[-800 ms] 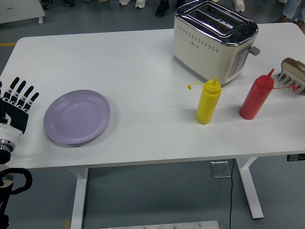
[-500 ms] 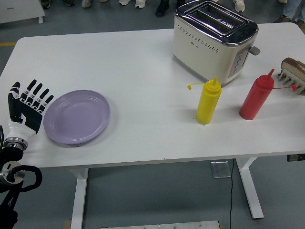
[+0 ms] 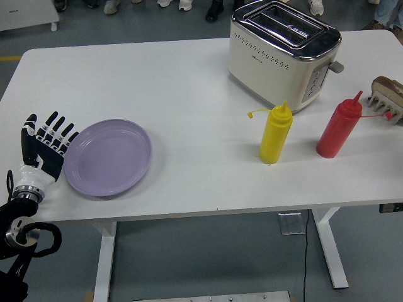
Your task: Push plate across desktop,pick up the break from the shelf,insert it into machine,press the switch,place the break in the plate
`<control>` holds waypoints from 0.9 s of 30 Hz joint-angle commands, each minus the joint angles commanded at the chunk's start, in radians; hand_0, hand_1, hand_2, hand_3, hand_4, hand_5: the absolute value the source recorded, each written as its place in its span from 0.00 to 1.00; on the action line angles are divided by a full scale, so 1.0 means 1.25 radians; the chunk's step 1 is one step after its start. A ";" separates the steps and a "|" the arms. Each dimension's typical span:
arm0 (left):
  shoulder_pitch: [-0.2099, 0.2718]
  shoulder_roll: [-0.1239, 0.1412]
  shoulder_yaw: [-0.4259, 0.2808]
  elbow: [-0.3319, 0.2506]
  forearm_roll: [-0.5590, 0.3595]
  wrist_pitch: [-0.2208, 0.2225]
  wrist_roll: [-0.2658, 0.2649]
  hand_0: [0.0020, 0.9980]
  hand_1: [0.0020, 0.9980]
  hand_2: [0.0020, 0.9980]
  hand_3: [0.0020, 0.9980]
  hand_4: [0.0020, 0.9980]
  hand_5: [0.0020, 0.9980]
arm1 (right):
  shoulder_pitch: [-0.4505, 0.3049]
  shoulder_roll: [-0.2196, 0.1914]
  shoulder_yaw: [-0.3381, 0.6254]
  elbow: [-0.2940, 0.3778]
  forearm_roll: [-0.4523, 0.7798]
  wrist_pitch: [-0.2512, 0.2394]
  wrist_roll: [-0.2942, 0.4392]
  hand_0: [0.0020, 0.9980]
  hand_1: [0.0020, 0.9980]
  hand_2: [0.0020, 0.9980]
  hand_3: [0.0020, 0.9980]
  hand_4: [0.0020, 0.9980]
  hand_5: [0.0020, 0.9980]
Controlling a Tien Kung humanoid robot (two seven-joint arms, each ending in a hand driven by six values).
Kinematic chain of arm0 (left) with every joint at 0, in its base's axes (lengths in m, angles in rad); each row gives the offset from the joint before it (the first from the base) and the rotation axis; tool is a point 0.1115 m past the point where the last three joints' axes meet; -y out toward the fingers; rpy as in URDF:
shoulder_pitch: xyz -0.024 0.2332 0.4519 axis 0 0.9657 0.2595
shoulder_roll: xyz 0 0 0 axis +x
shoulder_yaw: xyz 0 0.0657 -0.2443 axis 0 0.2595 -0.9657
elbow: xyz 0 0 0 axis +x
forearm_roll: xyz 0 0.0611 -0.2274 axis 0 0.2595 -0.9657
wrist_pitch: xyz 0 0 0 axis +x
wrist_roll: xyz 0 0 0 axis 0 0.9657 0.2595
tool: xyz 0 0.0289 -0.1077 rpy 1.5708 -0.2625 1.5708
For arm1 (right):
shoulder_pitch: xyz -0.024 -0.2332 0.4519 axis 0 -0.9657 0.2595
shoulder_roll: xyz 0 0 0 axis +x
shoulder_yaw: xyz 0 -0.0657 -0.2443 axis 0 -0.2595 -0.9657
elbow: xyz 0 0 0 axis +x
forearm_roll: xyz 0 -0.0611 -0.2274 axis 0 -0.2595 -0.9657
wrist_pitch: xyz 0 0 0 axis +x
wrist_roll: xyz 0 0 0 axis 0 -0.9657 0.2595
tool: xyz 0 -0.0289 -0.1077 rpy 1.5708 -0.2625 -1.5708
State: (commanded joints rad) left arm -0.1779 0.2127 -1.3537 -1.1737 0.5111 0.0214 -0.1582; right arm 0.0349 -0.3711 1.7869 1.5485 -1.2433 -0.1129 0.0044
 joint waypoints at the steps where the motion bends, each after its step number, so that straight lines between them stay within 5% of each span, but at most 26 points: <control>1: 0.003 0.000 -0.002 -0.003 0.000 0.000 -0.001 0.84 0.87 0.92 0.87 0.65 1.00 | -0.001 0.001 -0.001 -0.001 0.002 0.001 0.000 0.85 0.81 0.81 0.80 0.69 0.36; 27: -0.008 -0.011 0.052 0.023 -0.030 -0.024 0.001 0.84 0.88 0.92 0.87 0.65 1.00 | 0.014 -0.027 -0.040 -0.010 -0.036 -0.001 -0.018 0.85 0.81 0.81 0.80 0.70 0.35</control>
State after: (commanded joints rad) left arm -0.1880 0.1995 -1.2883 -1.1448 0.4738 -0.0091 -0.1573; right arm 0.0518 -0.4050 1.7367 1.5354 -1.2884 -0.1147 -0.0184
